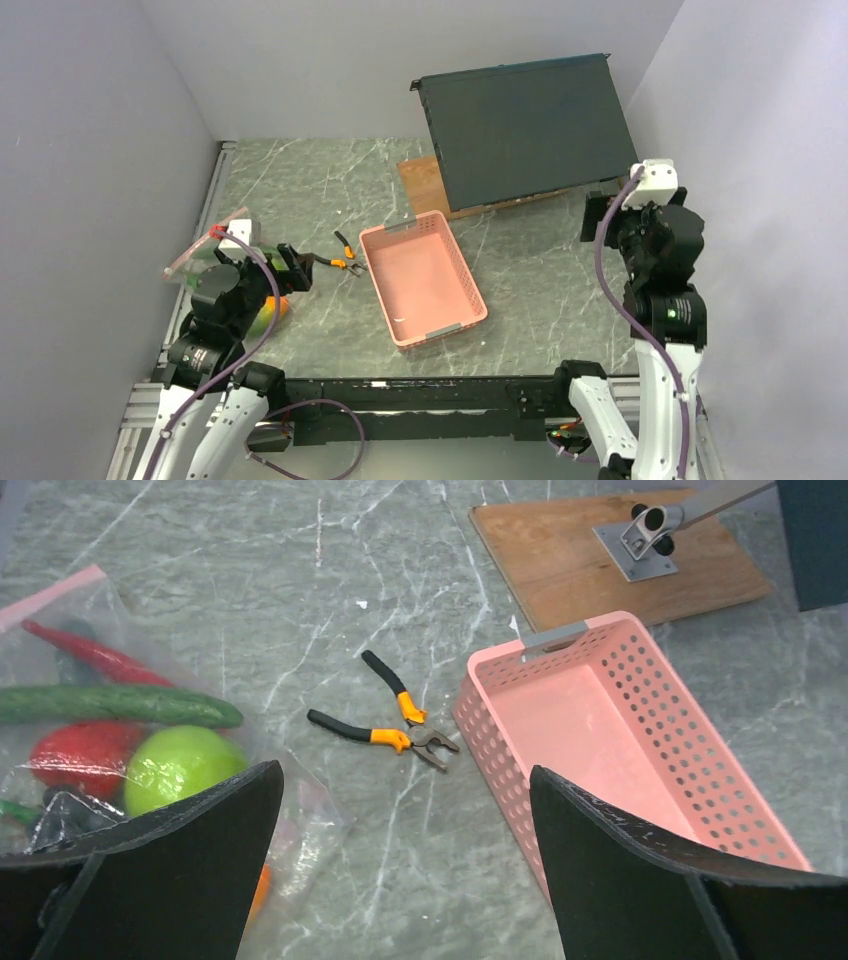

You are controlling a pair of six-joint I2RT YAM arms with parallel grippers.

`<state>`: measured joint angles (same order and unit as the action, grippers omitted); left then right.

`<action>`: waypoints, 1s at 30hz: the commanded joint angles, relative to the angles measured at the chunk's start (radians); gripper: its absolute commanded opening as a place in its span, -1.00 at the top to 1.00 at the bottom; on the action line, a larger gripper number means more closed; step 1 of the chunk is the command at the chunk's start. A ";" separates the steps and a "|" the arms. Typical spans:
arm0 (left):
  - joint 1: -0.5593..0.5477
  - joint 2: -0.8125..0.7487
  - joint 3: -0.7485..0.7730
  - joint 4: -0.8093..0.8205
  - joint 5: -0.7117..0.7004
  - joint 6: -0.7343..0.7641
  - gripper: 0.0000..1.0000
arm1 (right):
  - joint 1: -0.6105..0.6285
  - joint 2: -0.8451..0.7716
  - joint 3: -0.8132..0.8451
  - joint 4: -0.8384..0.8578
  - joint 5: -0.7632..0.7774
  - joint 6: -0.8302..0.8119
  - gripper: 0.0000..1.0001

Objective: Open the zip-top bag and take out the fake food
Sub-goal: Pick up the bin at the center of the board.

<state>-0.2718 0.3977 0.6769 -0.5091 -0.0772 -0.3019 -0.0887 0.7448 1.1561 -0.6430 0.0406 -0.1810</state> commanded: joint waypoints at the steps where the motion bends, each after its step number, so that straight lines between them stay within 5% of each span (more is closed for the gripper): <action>1: -0.003 0.029 0.084 -0.068 0.029 -0.101 -0.98 | 0.000 -0.077 0.003 -0.009 -0.119 0.120 -1.00; 19: -0.003 0.170 0.181 -0.242 -0.042 -0.099 -0.97 | 0.001 -0.296 -0.401 -0.158 -0.882 -0.358 -1.00; 30: -0.003 0.185 0.005 -0.028 0.138 -0.194 -0.98 | 0.052 0.105 -0.334 -0.361 -0.942 -0.720 -0.99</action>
<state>-0.2718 0.5930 0.7448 -0.6704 -0.0494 -0.4213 -0.0635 0.7105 0.7643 -0.9051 -0.8494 -0.7166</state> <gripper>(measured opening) 0.989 0.994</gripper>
